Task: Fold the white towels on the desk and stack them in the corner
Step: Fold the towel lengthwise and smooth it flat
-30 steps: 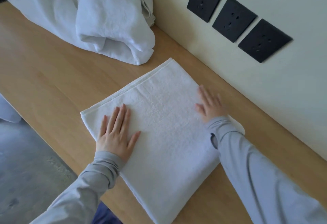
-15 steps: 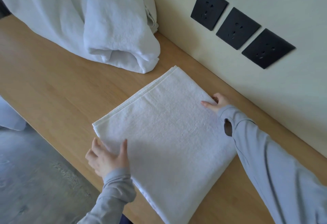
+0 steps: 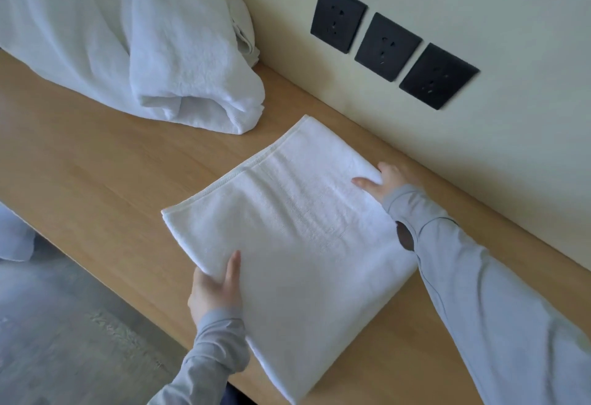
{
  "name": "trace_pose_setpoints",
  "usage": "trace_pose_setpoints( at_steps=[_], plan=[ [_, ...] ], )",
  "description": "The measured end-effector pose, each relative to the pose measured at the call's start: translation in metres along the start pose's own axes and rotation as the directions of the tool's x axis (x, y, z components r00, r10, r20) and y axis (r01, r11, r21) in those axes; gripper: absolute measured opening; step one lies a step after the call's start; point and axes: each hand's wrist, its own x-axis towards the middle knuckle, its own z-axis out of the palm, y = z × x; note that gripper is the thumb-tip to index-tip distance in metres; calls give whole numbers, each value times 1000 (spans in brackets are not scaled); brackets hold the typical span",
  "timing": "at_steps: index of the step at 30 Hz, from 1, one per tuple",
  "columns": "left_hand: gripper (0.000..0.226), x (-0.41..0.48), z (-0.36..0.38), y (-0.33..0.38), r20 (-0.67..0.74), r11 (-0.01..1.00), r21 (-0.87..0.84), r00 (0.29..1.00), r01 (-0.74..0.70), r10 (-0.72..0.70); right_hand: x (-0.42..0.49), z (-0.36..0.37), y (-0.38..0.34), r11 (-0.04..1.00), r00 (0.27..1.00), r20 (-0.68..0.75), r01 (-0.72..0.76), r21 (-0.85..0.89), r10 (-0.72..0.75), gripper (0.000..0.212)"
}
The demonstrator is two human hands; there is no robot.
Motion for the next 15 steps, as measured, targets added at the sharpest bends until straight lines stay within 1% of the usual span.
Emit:
trace_pose_setpoints(
  at_steps=[2,3,5,7,9,11,12,14,15],
  plan=[
    [34,9,-5,15,20,991,40,992,-127,127,-29,-10,10,1000,995,-104,-11,1,11,58],
    [32,14,-6,26,42,978,70,980,-197,195,-45,-13,17,999,988,-148,-33,31,37,58],
    [32,27,-3,50,119,933,139,941,-331,316,-80,-15,34,981,967,-207,-115,154,146,58],
    [36,38,7,77,229,879,205,895,-429,383,-116,-7,53,919,925,-223,-227,322,306,60],
    [37,46,27,100,347,811,258,834,-524,428,-148,12,68,821,867,-176,-348,453,466,62],
    [35,51,50,114,465,727,310,765,-612,446,-173,38,77,722,806,-93,-465,512,585,54],
    [35,52,61,117,516,696,335,742,-635,429,-183,51,80,682,781,-50,-509,525,622,50],
    [38,54,78,112,557,658,403,741,-636,375,-199,72,85,609,743,26,-568,553,669,48],
    [42,52,83,106,540,632,447,754,-633,373,-205,80,87,588,723,32,-586,558,690,47]
  ],
)
